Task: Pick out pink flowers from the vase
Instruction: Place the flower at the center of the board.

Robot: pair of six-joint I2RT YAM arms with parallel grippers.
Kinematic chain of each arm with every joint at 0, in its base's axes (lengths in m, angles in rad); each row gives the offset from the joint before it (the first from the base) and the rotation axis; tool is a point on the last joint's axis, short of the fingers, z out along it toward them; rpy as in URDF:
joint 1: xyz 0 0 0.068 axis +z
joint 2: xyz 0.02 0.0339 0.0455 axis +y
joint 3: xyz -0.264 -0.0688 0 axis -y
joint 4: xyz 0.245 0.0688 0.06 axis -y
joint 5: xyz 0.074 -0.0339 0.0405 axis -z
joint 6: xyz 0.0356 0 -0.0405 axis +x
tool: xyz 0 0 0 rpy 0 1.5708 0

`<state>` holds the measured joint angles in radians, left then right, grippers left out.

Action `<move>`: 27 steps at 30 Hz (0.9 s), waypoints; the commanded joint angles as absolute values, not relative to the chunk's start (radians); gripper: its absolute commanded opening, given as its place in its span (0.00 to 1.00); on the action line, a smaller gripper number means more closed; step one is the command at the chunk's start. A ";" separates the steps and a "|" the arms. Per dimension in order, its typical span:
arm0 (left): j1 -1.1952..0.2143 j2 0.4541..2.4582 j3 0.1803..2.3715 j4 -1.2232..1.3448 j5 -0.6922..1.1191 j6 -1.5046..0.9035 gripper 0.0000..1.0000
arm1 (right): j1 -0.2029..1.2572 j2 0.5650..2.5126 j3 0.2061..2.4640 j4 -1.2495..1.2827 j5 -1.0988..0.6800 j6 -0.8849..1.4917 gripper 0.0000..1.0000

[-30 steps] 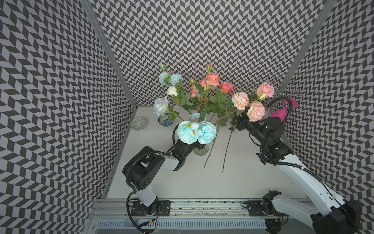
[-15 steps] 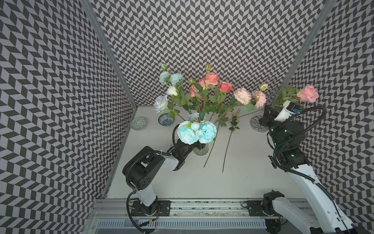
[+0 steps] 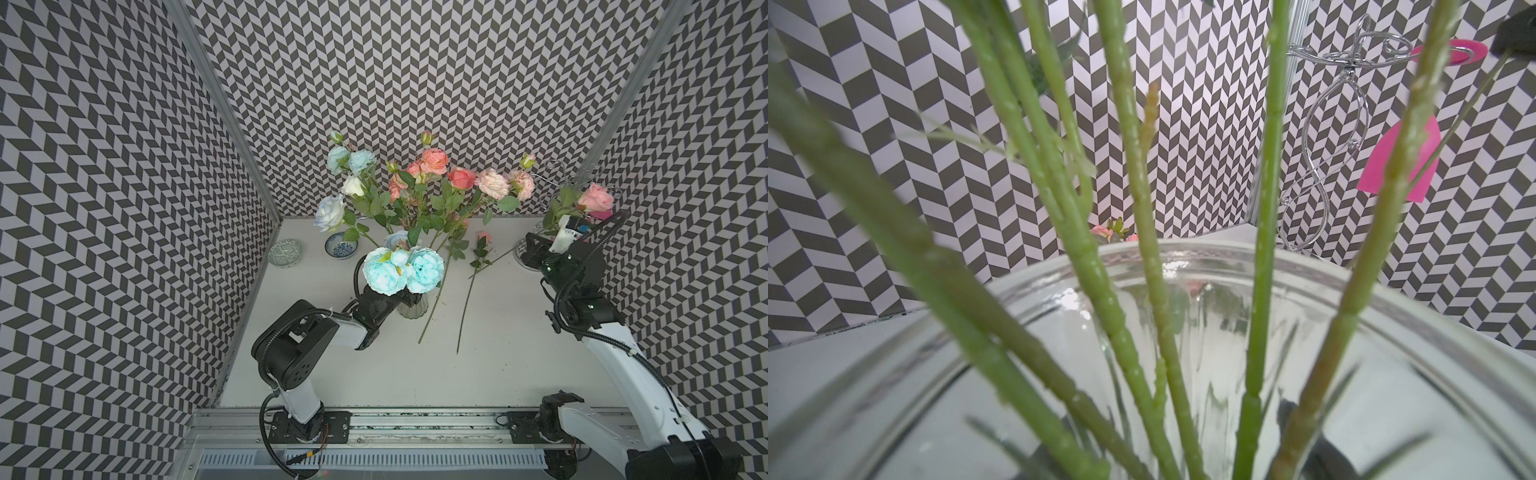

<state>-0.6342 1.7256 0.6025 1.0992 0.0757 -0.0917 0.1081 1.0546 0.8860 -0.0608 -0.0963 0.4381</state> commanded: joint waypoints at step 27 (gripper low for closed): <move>-0.664 1.724 0.574 0.999 0.056 -0.076 0.00 | 0.197 1.611 0.885 0.104 -0.240 0.571 0.31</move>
<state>-0.6552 1.7256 0.6025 1.0973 0.0673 -0.0685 0.1959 1.6253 0.9127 -0.0055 -0.2867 0.5423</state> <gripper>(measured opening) 0.696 0.284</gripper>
